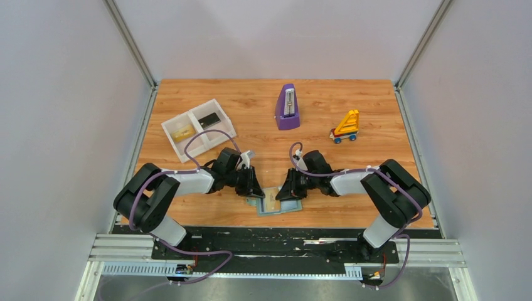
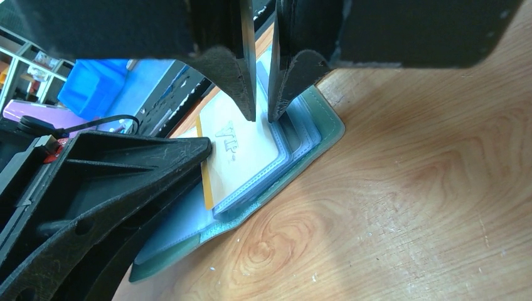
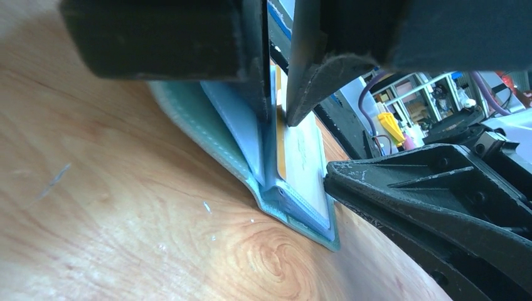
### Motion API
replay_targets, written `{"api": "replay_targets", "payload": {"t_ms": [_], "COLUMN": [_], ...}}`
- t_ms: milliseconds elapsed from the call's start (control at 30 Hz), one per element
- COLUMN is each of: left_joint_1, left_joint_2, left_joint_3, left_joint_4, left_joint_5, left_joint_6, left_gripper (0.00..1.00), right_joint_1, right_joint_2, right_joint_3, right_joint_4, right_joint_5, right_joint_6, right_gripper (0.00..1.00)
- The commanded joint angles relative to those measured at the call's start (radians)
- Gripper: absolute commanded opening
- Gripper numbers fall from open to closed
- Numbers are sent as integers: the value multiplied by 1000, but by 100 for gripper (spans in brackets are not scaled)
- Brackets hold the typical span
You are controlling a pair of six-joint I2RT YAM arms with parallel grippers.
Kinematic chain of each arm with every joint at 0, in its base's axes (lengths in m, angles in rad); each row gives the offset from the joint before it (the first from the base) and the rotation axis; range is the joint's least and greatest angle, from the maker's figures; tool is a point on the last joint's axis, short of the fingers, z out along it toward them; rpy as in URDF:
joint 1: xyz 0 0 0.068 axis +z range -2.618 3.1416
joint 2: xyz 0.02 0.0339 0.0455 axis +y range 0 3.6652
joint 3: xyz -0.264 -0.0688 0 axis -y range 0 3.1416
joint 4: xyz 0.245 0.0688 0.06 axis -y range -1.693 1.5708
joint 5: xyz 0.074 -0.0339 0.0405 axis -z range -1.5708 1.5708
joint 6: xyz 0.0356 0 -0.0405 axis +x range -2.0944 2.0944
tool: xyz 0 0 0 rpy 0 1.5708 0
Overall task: Take the credit cards out of the card holder
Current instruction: Remove the credit card from the card holder.
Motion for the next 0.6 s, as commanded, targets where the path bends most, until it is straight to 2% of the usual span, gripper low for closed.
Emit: {"api": "replay_targets", "payload": {"t_ms": [0,67,300,467,500,567], "left_joint_1": [-8,-7,-7,-7,-7,-8], "left_joint_2": [28,28,19,12,13,14], "left_joint_3": [-30,-26,-29,-25,-24,-24], "left_joint_4": [-34,-60,-91,-102,-101,-98], "left_joint_5": [-66,-91,-111,-117,-116,-115], "left_joint_6": [28,36,59,66,64,63], "left_gripper": [22,22,21,22,22,22], "right_joint_1": [4,3,-11,-11,-11,-13], "right_joint_2": [0,-14,-84,-111,-111,-118], "right_joint_3": [-5,-16,-44,-47,-46,-52], "right_joint_4": [78,76,40,31,30,46], "right_joint_5": [-5,5,-14,-43,-50,-59], "right_joint_6": [9,10,-3,-19,-19,-14], "right_gripper": [9,1,0,13,11,0]}}
